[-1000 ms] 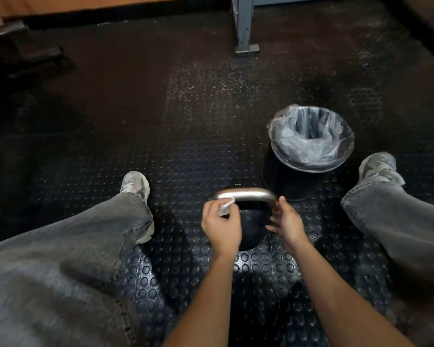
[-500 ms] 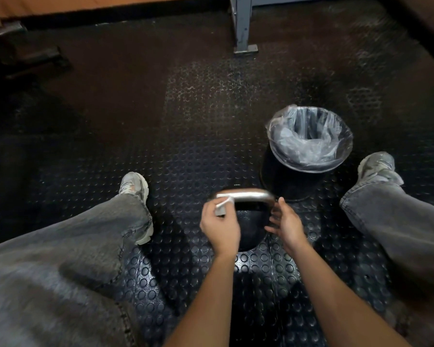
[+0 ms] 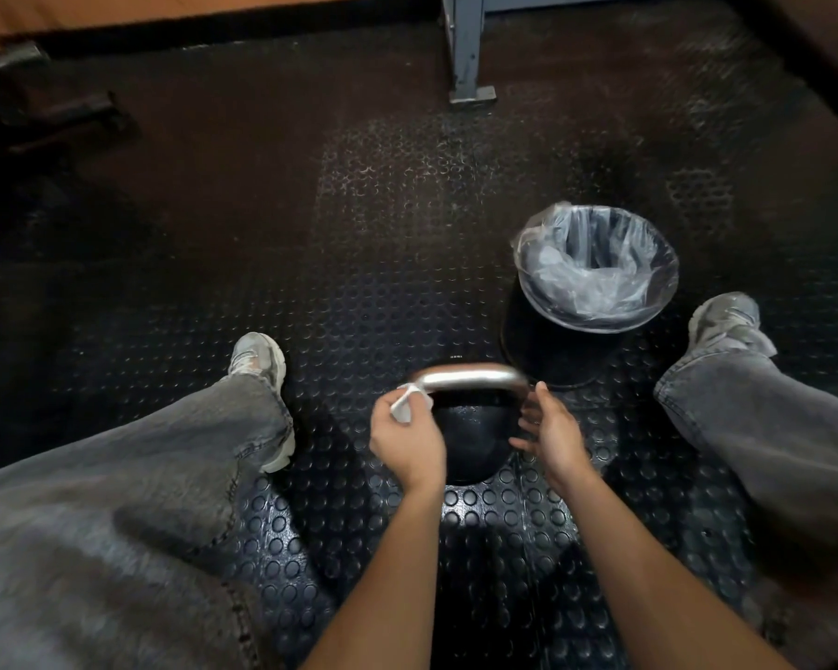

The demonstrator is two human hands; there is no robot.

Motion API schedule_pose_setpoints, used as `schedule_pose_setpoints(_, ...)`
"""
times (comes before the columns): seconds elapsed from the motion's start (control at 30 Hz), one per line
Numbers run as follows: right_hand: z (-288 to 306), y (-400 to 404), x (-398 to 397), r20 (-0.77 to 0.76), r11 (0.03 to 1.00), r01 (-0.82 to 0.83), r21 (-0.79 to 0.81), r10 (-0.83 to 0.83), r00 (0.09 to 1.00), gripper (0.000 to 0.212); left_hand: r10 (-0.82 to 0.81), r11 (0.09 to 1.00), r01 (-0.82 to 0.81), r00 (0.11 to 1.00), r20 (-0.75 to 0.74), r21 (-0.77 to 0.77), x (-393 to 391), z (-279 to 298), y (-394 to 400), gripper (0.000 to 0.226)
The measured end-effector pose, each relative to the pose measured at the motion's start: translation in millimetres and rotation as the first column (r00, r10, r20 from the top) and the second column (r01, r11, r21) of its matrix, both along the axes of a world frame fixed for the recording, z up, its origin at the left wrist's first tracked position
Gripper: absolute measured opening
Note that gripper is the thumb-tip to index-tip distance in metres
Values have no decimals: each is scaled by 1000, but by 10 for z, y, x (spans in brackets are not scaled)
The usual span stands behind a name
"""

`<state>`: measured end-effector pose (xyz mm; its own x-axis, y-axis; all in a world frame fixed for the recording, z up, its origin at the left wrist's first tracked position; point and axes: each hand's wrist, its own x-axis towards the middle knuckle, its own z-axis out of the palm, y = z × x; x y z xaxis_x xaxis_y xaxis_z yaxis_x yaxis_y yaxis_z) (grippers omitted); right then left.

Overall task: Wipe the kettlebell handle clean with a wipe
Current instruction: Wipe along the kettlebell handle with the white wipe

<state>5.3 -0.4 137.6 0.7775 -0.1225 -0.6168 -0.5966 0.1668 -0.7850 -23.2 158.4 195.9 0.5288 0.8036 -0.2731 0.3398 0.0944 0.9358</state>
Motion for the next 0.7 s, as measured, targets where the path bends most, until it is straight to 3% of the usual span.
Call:
schedule_pose_setpoints(0.07, 6, 2, -5, 6, 1000, 5, 9, -5, 1000, 52, -228, 950, 203, 970, 81, 237, -65, 23, -52, 17)
schedule_pose_setpoints(0.13, 8, -2, -12, 6, 1000, 6, 9, -6, 1000, 51, -332, 885, 283, 940, 77, 369, -110, -87, -38, 16)
schedule_pose_setpoints(0.2, 1, -12, -16, 2, 1000, 4, 6, -4, 1000, 52, -276, 917, 253, 961, 33, 308, -126, -178, 10, 15)
schedule_pose_setpoints(0.27, -16, -17, -19, -3, 1000, -1, 4, 1, 1000, 53, -95, 987, 101, 994, -54, 126, -111, -221, 62, 12)
schedule_pose_setpoints(0.33, -24, -19, -19, -3, 1000, -5, 4, 5, 1000, 53, 40, 998, -45, 990, -132, -35, -81, -208, 77, 9)
schedule_pose_setpoints(0.4, -26, -17, -15, 1, 1000, -5, 4, 5, 1000, 53, 81, 993, -90, 990, -119, -72, -48, -125, 47, 10)
schedule_pose_setpoints(0.5, -26, -11, -19, 4, 1000, -6, 1, 6, 1000, 53, -78, 991, 75, 997, 20, 115, -26, -15, -52, 9)
schedule_pose_setpoints(0.6, -29, 0, -21, 0, 1000, 2, 11, -2, 1000, 51, -348, 869, 286, 933, 89, 404, -72, -54, -45, 10)
schedule_pose_setpoints(0.67, -22, 8, -20, -7, 1000, 9, 19, -9, 1000, 50, -394, 838, 321, 915, 82, 442, -119, -166, 11, 14)
schedule_pose_setpoints(0.7, -17, 11, -16, -8, 1000, 14, 22, -14, 1000, 50, -347, 874, 301, 936, 56, 382, -135, -219, 39, 15)
